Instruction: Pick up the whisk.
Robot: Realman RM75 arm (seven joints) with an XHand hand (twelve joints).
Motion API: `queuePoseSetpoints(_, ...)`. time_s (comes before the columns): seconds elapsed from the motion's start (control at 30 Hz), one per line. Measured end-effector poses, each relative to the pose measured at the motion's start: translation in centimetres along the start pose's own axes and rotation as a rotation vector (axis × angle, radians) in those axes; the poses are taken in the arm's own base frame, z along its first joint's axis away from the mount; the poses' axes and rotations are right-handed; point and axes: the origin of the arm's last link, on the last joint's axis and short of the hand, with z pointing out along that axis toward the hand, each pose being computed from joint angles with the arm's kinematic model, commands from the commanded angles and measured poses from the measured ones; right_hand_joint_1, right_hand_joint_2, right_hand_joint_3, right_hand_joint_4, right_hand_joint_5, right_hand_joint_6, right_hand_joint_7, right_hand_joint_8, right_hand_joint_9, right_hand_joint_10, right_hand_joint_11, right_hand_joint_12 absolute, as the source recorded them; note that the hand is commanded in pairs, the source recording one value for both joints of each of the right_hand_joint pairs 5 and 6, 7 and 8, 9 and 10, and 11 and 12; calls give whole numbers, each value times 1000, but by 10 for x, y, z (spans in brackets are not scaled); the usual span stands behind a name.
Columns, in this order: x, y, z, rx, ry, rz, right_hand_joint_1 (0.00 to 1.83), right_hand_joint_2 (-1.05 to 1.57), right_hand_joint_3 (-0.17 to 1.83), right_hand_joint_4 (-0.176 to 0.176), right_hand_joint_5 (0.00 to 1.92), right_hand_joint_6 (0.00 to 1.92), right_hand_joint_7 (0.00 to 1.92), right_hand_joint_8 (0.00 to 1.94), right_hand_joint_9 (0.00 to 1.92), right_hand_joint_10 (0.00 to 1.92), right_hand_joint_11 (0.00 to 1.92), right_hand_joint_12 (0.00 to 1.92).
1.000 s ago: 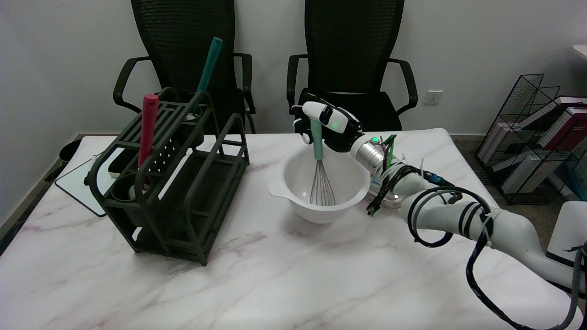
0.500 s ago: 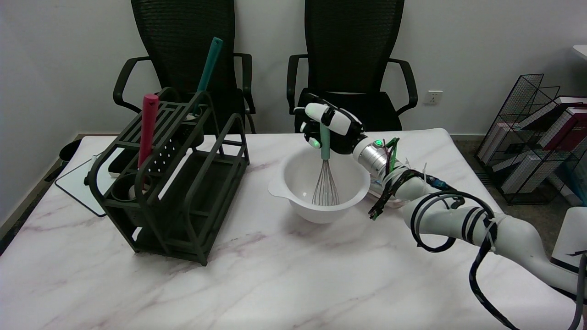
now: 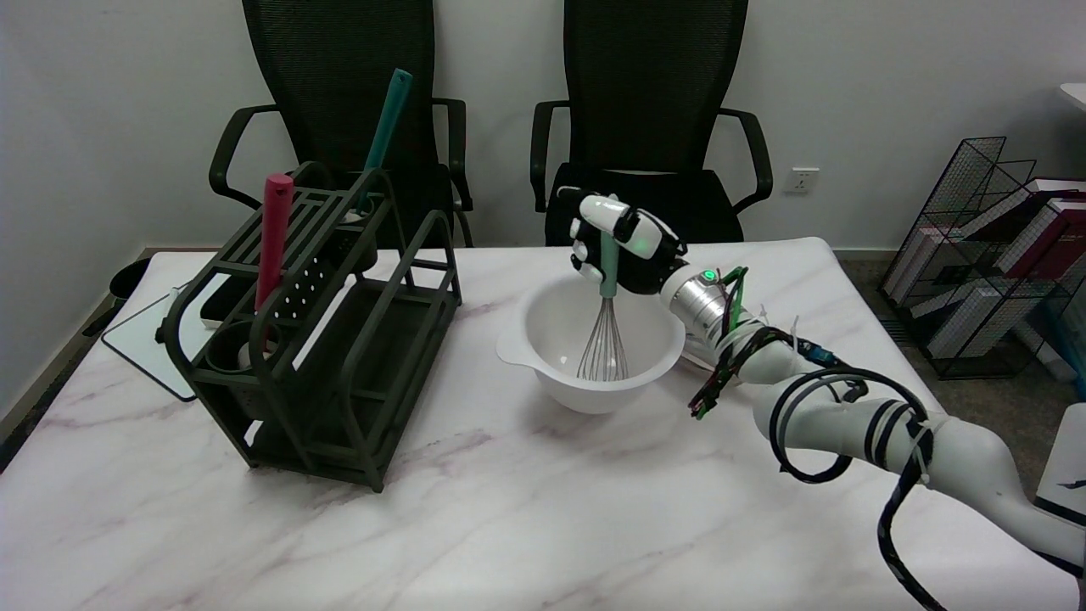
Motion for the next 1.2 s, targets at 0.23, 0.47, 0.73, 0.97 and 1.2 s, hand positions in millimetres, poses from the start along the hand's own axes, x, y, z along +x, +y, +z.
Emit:
queuePoseSetpoints(0.23,2,1,-4,7,6,9,970,67,984,0,1544,1544,1643,1643,1665,1665,1738,1738)
queuePoseSetpoints(0.47,3,1,-7,13,9,13,979,176,898,0,1916,1916,1920,1920,1919,1919,1828,1828)
queuePoseSetpoints(0.73,2,-1,-7,23,4,8,1037,604,754,0,1920,1920,1920,1920,1920,1920,1920,1920)
queuePoseSetpoints(0.97,0,-4,-8,39,-5,9,1029,1314,660,0,1920,1920,1920,1920,1920,1920,1920,1920)
queuePoseSetpoints(1.2,-4,-8,-11,71,-15,22,1011,1425,611,0,1920,1920,1920,1920,1920,1920,1920,1920)
